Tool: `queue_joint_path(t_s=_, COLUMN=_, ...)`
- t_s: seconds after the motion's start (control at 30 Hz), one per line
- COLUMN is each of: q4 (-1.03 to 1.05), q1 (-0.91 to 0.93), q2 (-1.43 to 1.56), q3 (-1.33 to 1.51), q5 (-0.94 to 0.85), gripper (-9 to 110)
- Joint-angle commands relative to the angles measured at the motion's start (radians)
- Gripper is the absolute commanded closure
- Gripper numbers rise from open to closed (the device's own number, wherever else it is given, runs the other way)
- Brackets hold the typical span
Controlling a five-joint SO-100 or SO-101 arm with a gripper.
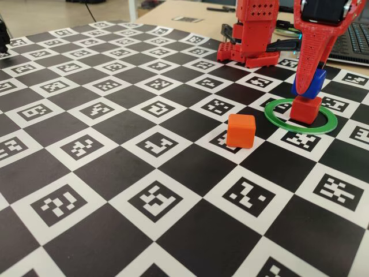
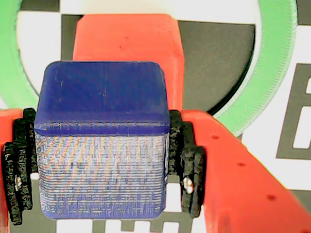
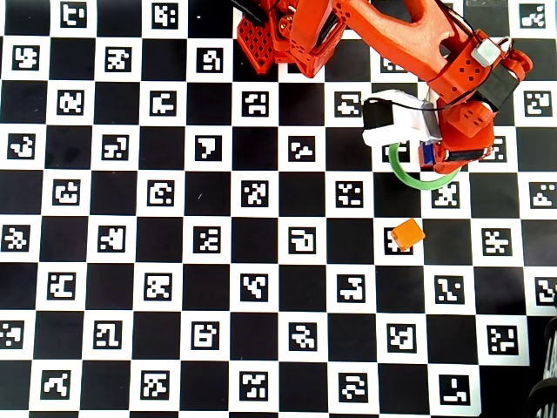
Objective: Grab the red cube then put it in the green circle then put the blue cube on top and finally the orange cube on top
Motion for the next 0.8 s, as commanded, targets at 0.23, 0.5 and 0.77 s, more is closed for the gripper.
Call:
queue_joint_path(t_s=0.23, q4=-0.005, q1=-0.048, q2=0.092, q3=-0.008, q5=0.011, gripper=100)
queue_joint_path(t_s=0.5, q4=-0.008, q1=-0.060, q2=0.094, q3=-0.009, q5=0.011, gripper=100)
queue_joint_path(t_s=0.77, q4=-0.020, q1=-0.052, q2=0.092, q3=0.000, q5=0.006, gripper=100)
